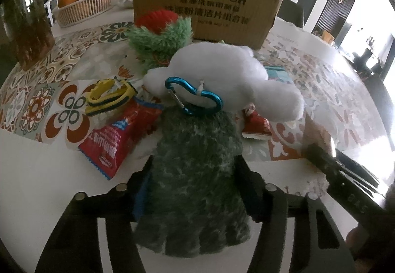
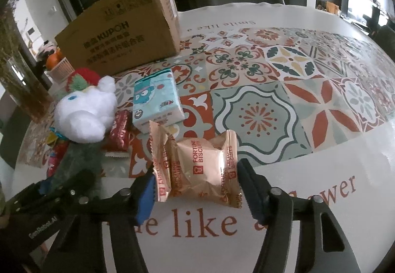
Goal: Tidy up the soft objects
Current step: 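Close the left tool on the green glove while the right tool grasps the biscuit packets, then lift the green glove with the left tool while the right tool carries biscuits toward the box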
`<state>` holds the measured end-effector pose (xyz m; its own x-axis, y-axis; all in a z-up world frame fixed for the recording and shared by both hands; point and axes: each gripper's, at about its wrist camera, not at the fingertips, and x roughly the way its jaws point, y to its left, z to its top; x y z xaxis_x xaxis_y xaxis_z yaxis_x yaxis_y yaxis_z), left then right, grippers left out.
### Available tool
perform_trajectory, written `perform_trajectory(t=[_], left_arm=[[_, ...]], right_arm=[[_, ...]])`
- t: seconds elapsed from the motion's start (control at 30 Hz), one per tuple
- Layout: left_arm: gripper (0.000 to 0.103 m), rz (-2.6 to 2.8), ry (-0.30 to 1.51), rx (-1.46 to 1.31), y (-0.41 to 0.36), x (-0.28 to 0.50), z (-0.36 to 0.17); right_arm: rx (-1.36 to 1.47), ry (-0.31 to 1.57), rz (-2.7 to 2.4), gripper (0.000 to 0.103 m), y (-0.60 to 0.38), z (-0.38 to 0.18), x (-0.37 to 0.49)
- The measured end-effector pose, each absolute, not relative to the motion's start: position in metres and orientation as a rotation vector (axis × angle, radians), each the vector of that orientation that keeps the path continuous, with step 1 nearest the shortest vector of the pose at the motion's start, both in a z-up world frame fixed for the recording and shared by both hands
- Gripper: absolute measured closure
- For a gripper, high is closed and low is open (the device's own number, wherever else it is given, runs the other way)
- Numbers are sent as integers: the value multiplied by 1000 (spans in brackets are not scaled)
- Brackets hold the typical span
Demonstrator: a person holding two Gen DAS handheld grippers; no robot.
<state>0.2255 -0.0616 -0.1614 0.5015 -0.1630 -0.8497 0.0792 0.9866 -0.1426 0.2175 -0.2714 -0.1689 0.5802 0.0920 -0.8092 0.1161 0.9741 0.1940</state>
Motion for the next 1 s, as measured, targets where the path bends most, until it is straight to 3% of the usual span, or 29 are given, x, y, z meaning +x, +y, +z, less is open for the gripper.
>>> perform_trajectory(t=[0.07,0.1,0.33,1.0], left_arm=[[55,-153,1030,-90,-61,222,-158],[57,-158,1028,-93,-60,220,-157],[79,-188,1011,-100,-58,207,-150],[81,-217,874,-135,-41,162,-100]], right_arm=[[235,941,-8,49,-270,-165,215],[228,924,-5,56,-268,-161,212],[243,933,10,58,-262,-158,201],[217,810,64,58,-244,-107,165]])
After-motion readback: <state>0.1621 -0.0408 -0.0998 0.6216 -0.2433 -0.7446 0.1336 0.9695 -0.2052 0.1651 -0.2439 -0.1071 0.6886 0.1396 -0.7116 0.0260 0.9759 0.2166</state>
